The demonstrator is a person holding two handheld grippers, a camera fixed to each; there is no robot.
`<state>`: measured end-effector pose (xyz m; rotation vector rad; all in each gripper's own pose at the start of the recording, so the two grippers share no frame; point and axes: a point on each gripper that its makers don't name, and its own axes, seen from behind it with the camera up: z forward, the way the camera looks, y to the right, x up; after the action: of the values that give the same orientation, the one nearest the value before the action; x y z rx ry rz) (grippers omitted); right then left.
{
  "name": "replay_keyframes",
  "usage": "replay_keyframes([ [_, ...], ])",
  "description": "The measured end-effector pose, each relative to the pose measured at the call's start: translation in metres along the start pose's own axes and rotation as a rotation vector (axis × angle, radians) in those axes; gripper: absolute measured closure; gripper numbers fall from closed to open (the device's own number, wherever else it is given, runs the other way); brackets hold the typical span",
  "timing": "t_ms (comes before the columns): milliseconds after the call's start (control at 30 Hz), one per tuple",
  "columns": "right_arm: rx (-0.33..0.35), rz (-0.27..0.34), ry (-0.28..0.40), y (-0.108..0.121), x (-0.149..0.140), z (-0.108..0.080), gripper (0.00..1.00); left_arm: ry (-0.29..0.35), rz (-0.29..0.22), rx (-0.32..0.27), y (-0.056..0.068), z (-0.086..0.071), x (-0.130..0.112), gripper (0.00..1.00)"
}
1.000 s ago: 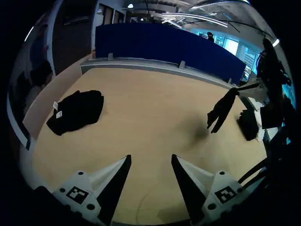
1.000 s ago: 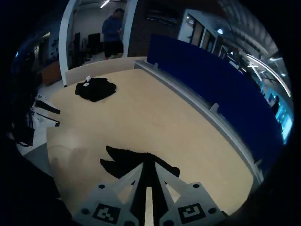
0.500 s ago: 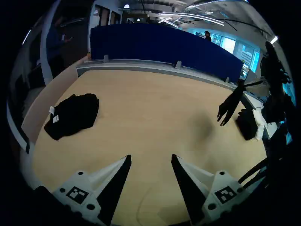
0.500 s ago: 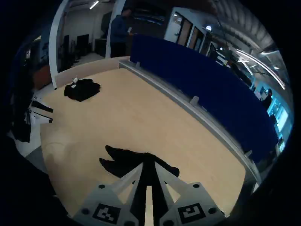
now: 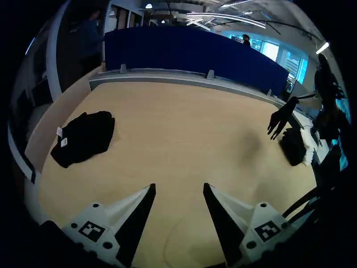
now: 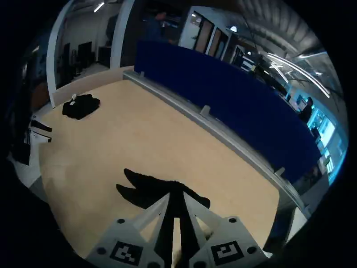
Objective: Fold towel
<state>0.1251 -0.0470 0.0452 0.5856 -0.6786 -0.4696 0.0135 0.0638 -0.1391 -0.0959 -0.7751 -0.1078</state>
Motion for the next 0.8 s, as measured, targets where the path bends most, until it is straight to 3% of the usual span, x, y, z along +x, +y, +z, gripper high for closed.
replay_keyframes([
  [800,-0.133,0.033,-0.042,0.132,-0.033,-0.023,0.94,-0.019,0.020,0.016,0.012,0.010,0.004,0.22],
])
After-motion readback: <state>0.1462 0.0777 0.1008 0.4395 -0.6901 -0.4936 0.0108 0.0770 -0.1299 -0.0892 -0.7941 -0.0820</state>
